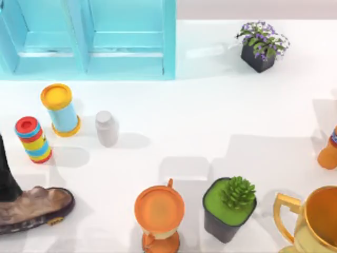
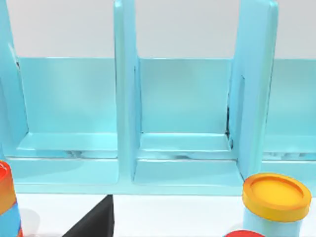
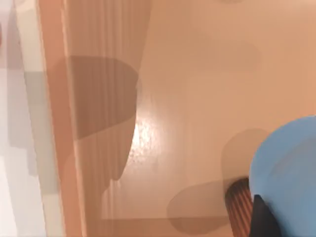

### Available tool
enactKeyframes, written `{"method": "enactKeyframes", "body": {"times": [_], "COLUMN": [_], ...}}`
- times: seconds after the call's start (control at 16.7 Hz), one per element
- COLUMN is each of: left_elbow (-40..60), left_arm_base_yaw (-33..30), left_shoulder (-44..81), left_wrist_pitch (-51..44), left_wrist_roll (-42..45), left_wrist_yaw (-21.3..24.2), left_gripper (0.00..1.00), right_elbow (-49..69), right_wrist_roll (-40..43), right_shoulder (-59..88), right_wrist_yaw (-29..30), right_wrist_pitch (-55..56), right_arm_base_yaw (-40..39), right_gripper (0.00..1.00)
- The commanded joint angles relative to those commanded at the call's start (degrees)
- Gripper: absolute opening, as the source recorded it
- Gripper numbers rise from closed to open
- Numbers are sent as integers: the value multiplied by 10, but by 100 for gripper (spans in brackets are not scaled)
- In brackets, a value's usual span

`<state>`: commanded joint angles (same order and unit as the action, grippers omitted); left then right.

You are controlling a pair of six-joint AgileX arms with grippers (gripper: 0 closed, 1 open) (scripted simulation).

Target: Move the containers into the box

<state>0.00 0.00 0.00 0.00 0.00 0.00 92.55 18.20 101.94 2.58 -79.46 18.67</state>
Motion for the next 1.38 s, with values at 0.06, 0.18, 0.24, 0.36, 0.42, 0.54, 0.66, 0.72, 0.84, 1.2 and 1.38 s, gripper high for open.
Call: {"method": "enactKeyframes", "body": {"times": [0.06,0.18,0.24,0.36,0.42,0.54,0.66,0.72,0.84,1.2,1.38], "left_elbow": [0,0,0,0,0,0,0,0,0,0,0], "left_arm_base_yaw": [0,0,0,0,0,0,0,0,0,0,0], "left_shoulder": [0,0,0,0,0,0,0,0,0,0,0], "left_wrist_pitch": [0,0,0,0,0,0,0,0,0,0,0], "left_wrist_roll": [0,0,0,0,0,0,0,0,0,0,0], "left_wrist_yaw": [0,0,0,0,0,0,0,0,0,0,0], "left_gripper": [100,100,100,100,100,100,100,100,100,100,100], "right_elbow": [2,-6,-17,-47,-64,-97,-121,-127,-128,-128,-128], "right_wrist_roll": [-1,0,1,5,7,11,15,16,16,16,16], "right_shoulder": [3,3,4,5,7,10,13,14,14,14,14], "right_wrist_yaw": [2,2,1,1,1,0,0,0,0,0,0], "right_wrist_pitch": [1,10,22,54,73,109,135,142,143,143,143], "right_arm_base_yaw": [-2,-1,0,4,7,11,15,16,16,16,16], "right_gripper": [0,0,0,0,0,0,0,0,0,30,53]}}
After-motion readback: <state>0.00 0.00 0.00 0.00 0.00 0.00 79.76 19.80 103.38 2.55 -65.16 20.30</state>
